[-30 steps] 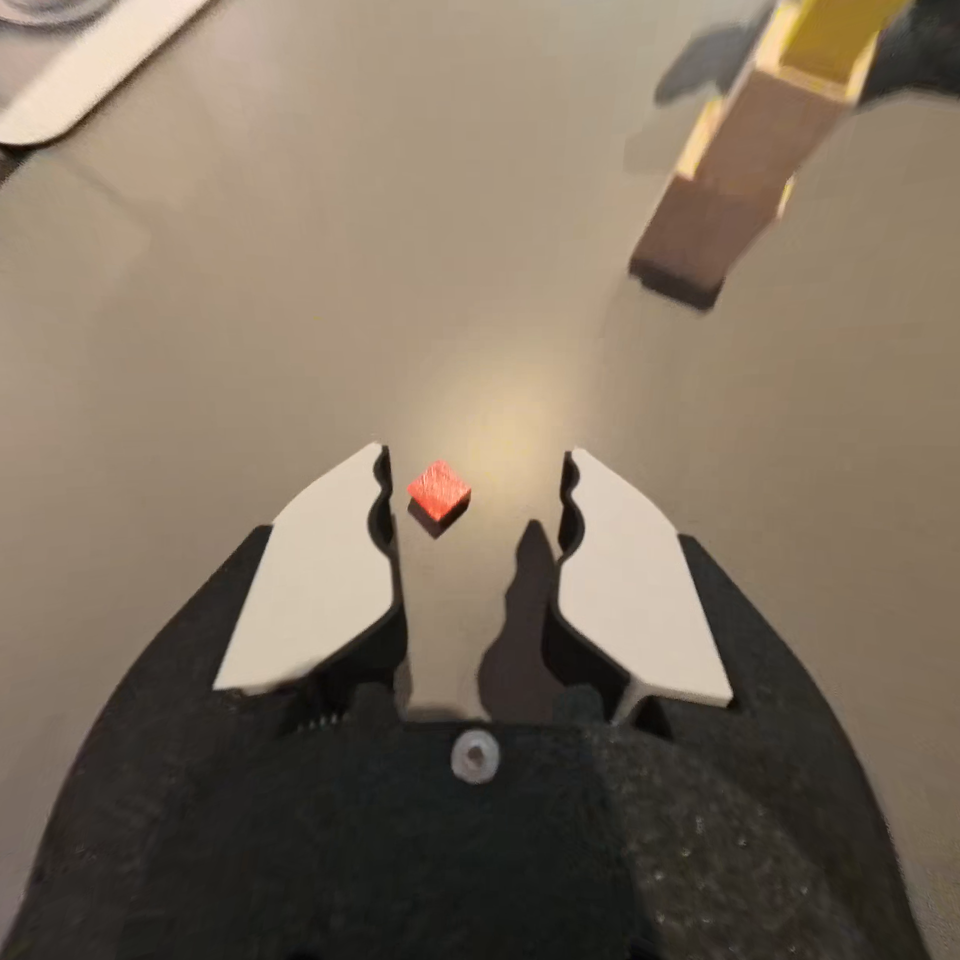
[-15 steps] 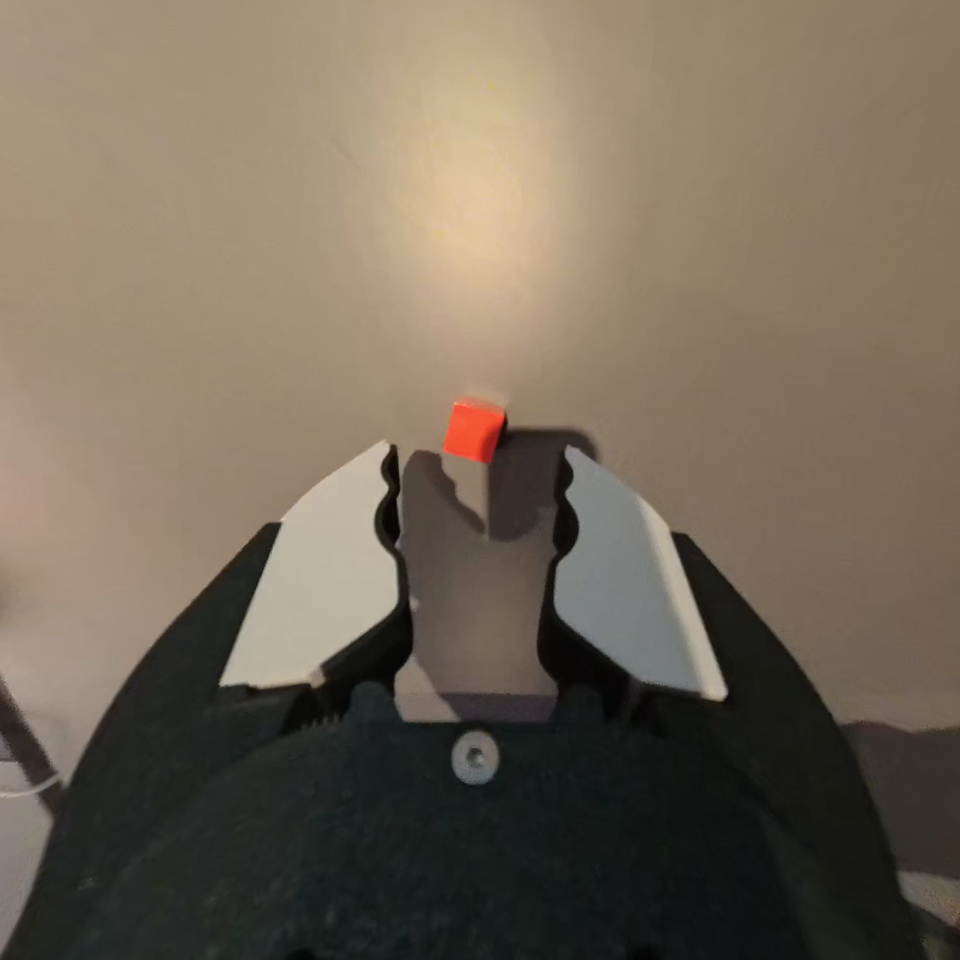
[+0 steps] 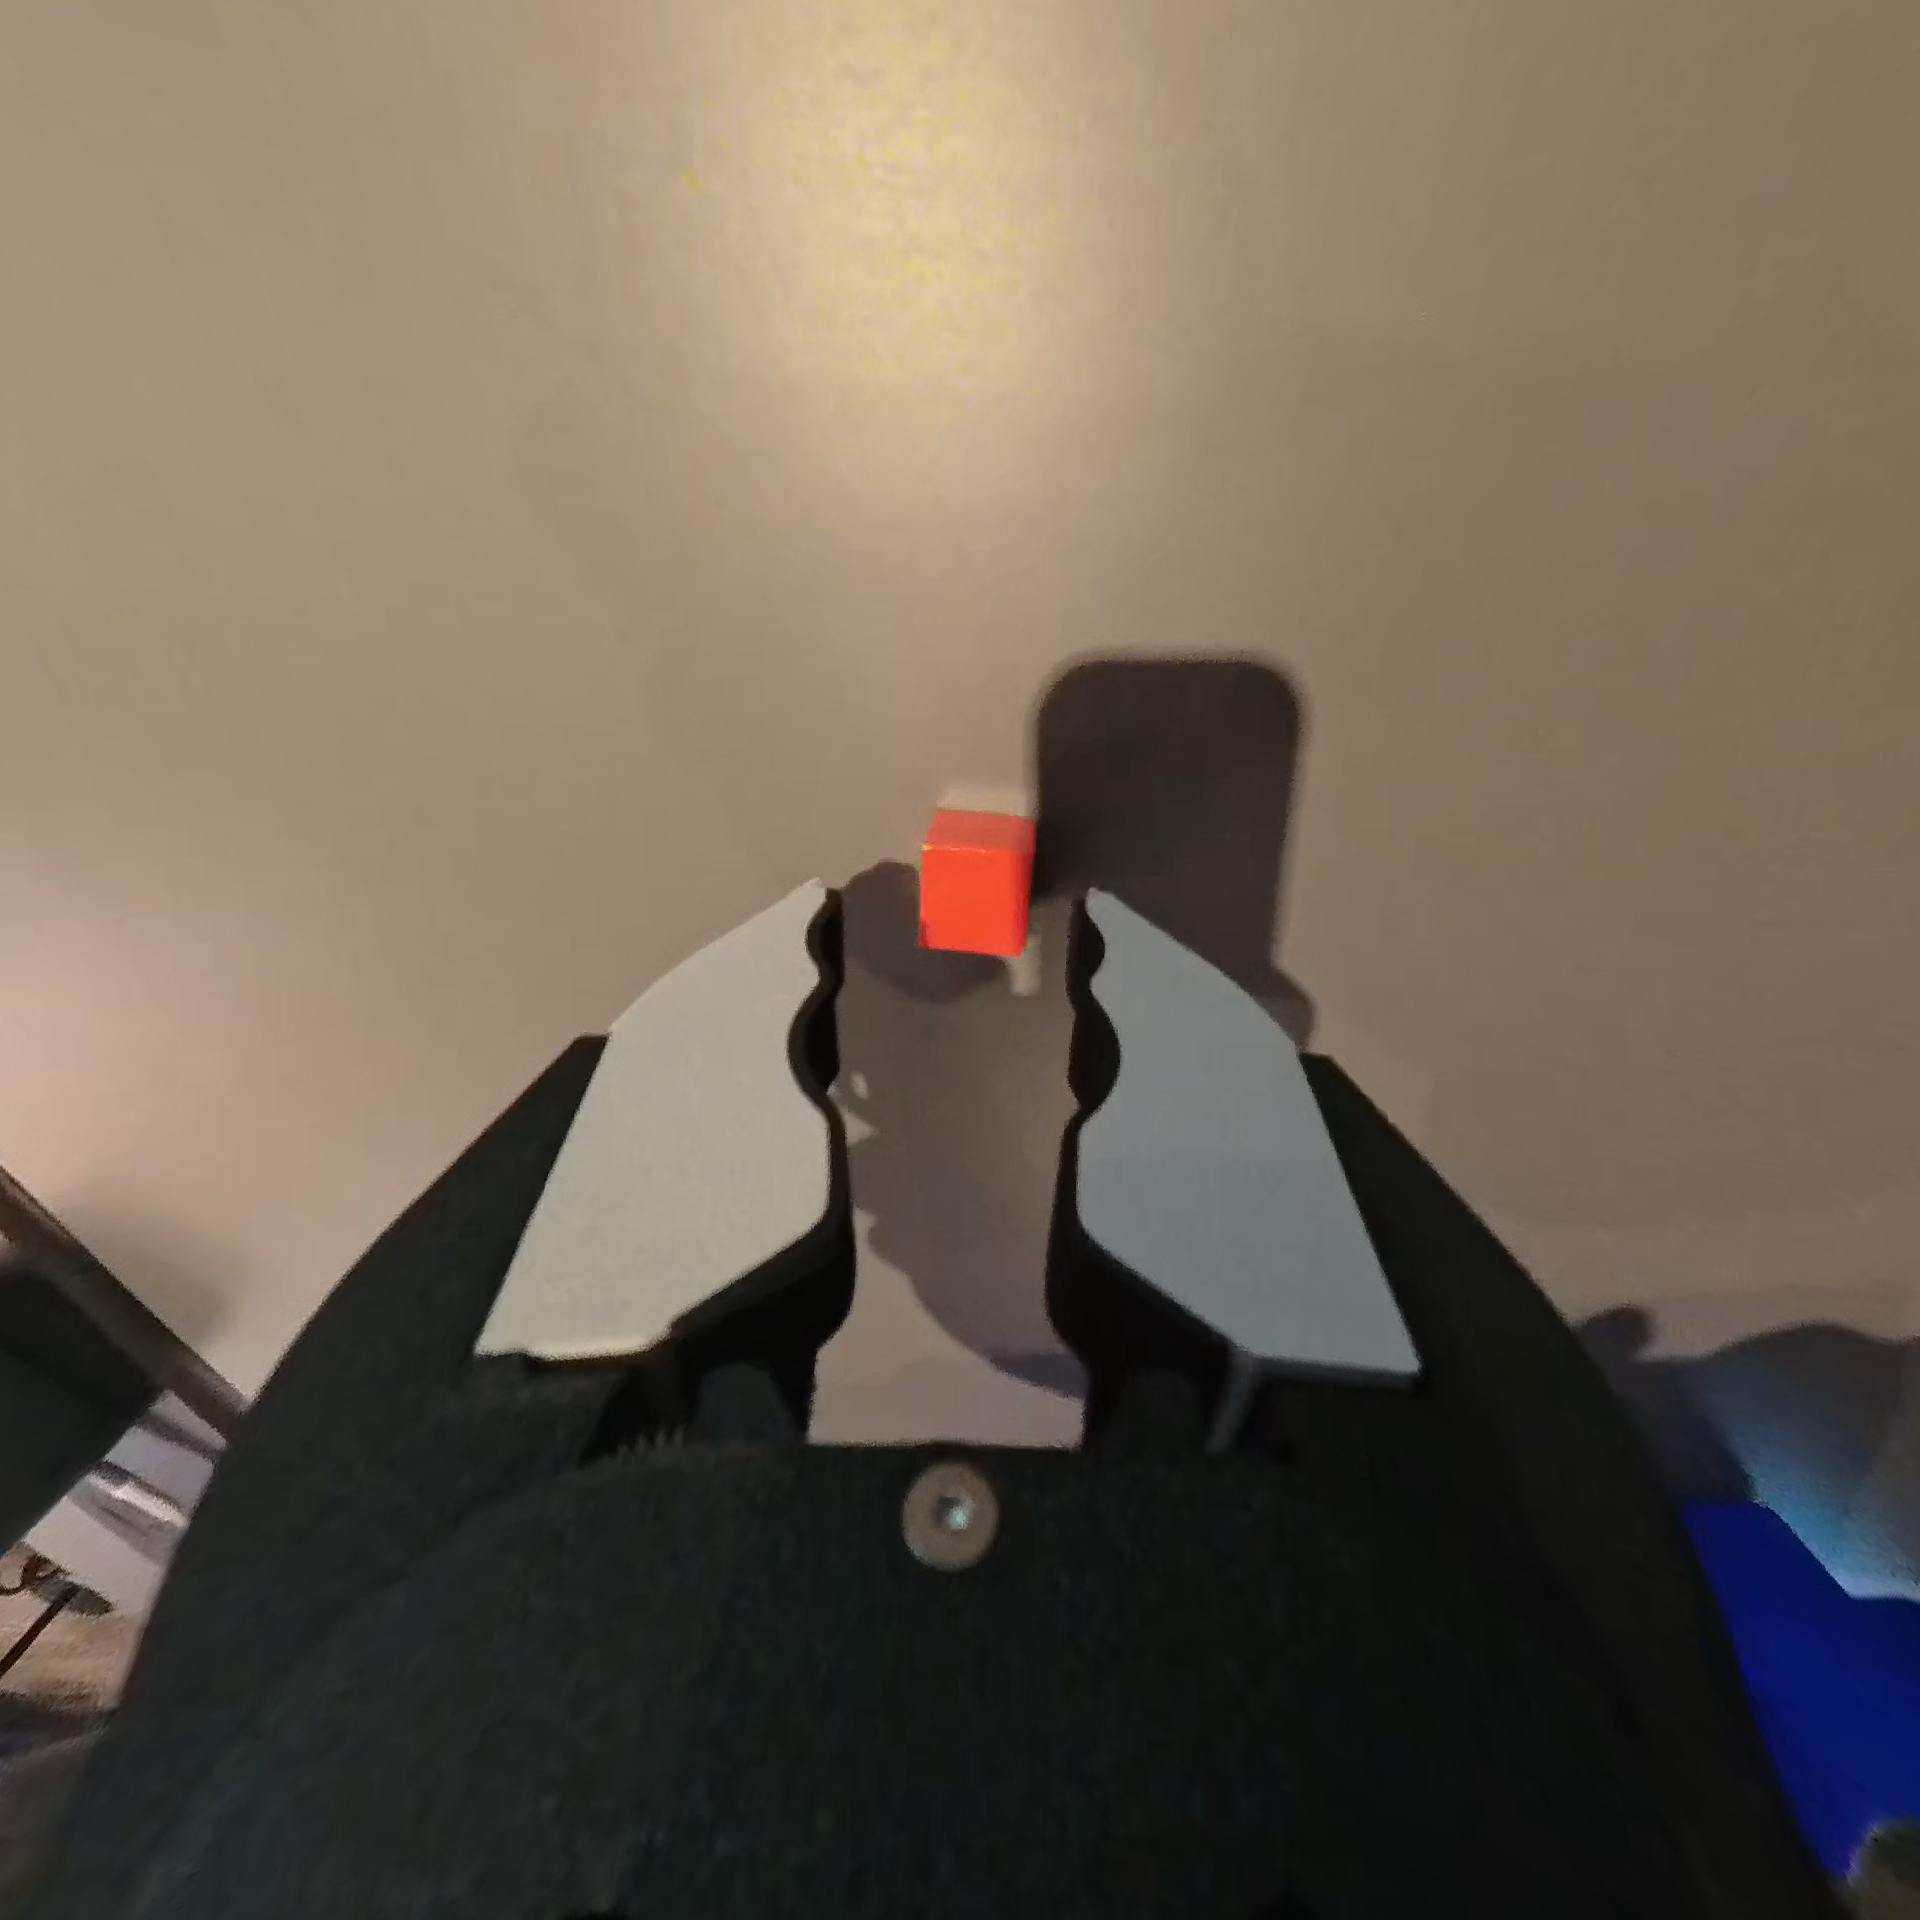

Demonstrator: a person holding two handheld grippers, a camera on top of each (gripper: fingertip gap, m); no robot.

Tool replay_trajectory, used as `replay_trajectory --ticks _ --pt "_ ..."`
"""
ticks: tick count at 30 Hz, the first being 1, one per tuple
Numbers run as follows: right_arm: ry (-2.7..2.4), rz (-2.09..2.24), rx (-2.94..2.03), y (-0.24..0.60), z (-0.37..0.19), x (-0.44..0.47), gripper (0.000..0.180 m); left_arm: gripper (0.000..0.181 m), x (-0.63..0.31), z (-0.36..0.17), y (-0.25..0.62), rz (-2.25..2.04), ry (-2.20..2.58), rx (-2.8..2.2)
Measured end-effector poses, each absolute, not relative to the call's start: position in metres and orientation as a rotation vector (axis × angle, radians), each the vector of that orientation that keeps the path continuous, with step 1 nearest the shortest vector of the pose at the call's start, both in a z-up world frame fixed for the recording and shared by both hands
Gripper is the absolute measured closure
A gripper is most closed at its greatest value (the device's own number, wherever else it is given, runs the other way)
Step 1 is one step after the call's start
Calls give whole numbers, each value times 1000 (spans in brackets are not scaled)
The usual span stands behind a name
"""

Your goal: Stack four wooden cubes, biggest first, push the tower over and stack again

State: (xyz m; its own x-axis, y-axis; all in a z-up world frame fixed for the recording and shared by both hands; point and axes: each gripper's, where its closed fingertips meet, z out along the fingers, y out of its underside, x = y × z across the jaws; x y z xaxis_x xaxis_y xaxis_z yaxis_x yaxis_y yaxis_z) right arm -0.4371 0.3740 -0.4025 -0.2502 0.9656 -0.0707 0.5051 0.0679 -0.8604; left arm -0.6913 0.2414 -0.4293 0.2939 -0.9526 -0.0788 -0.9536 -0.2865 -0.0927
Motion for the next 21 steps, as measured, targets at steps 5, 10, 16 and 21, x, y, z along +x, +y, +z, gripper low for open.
replay_trajectory --ticks 5,10,16,21 --pt "-1810 1108 -1462 374 -403 -437 135 145 -687 -432 242 -13 1787 -2421" --pt "-1812 1105 -1462 373 -403 -438 135 145 -690 -437 238 -8 1800 -2453" --pt "-1810 1101 -1464 374 -404 -438 135 152 -693 -445 237 10 1796 -2477" --pt "-1805 1106 -1466 374 -403 -439 136 159 -689 -440 242 -11 1710 -2524"
